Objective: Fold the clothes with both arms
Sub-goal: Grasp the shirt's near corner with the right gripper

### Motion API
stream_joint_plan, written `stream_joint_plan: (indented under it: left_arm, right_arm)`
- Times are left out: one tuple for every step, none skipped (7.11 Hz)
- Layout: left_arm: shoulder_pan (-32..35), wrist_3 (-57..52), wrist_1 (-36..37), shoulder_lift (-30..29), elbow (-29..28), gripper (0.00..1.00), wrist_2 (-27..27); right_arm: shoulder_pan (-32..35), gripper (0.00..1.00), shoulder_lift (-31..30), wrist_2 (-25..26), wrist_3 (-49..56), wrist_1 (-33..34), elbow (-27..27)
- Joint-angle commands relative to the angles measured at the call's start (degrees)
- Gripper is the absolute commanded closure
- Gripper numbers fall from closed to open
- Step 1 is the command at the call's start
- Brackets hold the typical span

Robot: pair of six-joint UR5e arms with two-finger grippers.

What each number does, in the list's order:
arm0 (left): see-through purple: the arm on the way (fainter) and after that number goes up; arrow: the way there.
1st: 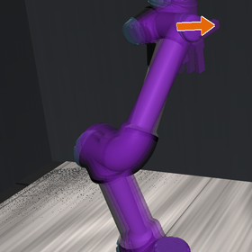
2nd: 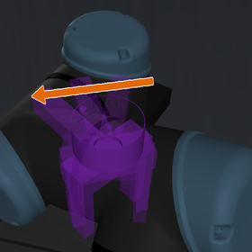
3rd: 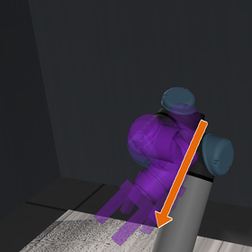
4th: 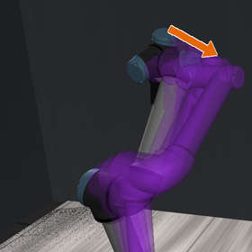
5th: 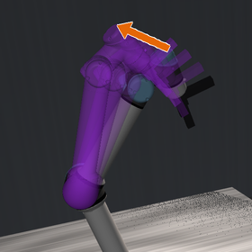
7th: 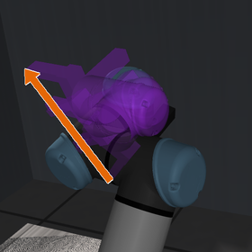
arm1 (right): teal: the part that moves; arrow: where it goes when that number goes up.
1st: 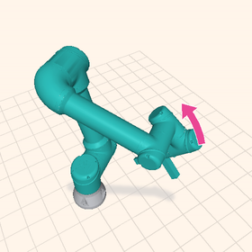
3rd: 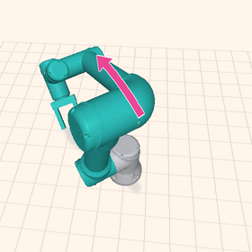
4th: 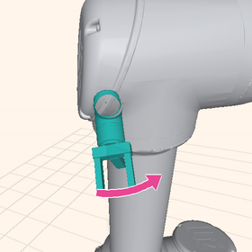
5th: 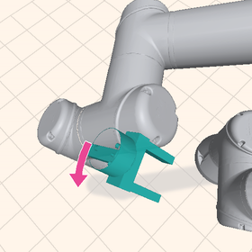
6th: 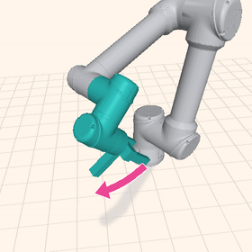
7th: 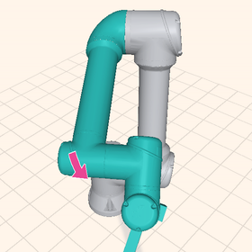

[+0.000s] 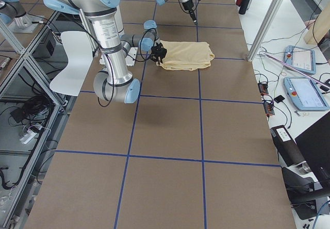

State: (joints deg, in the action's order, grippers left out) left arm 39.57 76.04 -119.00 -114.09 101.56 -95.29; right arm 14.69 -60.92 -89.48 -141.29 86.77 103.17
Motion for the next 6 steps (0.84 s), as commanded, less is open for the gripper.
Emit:
stream_joint_plan:
  left_arm:
    - [0.0,0.2,0.0,0.0,0.0,0.41,-0.1]
    - [0.0,0.5,0.0,0.1,0.6,0.41,-0.2]
    - [0.1,5.8,-0.1,0.2,1.8,0.41,-2.4]
    - [-1.2,14.1,-0.6,2.0,3.6,0.41,-2.0]
    - [-3.7,21.1,-0.6,2.6,7.0,0.41,-0.4]
    - [-8.1,28.4,-0.6,5.1,8.8,0.41,4.5]
  right_arm:
    - [0.0,1.0,-0.2,-0.2,-0.1,0.2,0.8]
    - [0.2,1.0,-0.1,-0.2,-0.5,0.2,1.6]
    - [0.4,1.0,-0.4,-0.3,-0.5,1.9,3.7]
    - [0.4,1.0,-0.5,-0.3,-0.5,3.2,4.3]
    - [0.5,1.0,-0.6,-0.3,-0.5,3.2,4.3]
    - [0.6,1.0,-1.0,-0.3,-0.5,3.3,5.0]
